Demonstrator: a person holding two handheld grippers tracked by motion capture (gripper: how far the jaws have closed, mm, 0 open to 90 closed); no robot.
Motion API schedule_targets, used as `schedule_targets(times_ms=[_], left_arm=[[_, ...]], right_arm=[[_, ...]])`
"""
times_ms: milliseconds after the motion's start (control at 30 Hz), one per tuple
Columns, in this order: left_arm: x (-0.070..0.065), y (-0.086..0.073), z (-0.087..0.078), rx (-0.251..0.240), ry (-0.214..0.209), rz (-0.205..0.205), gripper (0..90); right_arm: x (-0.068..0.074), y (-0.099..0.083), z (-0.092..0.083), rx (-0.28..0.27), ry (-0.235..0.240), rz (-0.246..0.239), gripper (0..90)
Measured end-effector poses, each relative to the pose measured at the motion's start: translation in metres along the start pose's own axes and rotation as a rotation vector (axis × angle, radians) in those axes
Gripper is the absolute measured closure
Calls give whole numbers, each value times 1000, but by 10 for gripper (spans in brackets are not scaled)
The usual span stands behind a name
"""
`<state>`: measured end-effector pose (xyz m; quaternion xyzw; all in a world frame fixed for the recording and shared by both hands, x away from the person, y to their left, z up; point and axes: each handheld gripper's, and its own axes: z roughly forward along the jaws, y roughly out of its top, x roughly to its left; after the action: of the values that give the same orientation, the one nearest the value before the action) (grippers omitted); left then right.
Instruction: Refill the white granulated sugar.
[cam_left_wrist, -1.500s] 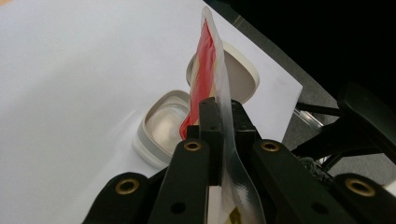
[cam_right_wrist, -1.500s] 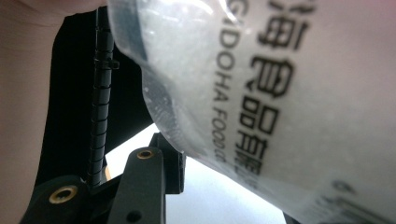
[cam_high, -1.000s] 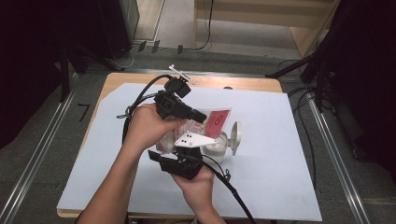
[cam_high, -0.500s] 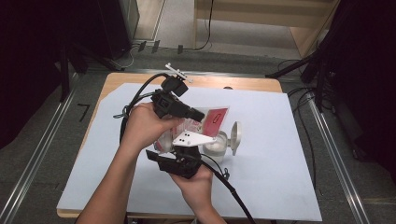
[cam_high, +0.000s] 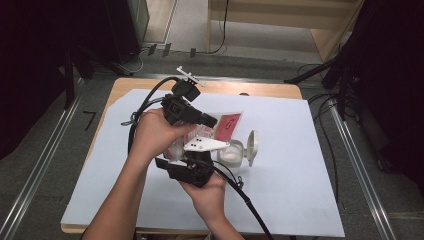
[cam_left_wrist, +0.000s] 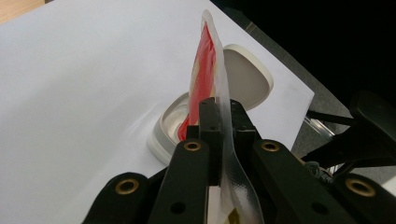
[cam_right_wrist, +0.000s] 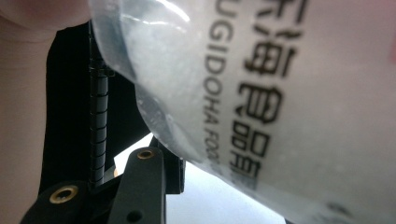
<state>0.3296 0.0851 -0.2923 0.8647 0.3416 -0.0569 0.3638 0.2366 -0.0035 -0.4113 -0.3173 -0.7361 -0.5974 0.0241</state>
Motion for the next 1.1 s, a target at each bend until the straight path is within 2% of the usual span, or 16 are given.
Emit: schedule_targets(times_ms=[133, 467, 967, 1100], left_arm=[[1, 2, 2, 18, -9, -5, 881], [-3, 4, 4, 20, 3, 6, 881], [-4, 3, 4, 32, 1, 25, 881], [-3, 2, 4, 24, -5, 17, 882]], right_arm=[[0, -1, 0, 0, 9, 16, 625], [-1, -1, -1, -9, 10, 22, 617], [0, -3, -1, -18, 9, 17, 620], [0, -3, -1, -16, 7, 6, 622]])
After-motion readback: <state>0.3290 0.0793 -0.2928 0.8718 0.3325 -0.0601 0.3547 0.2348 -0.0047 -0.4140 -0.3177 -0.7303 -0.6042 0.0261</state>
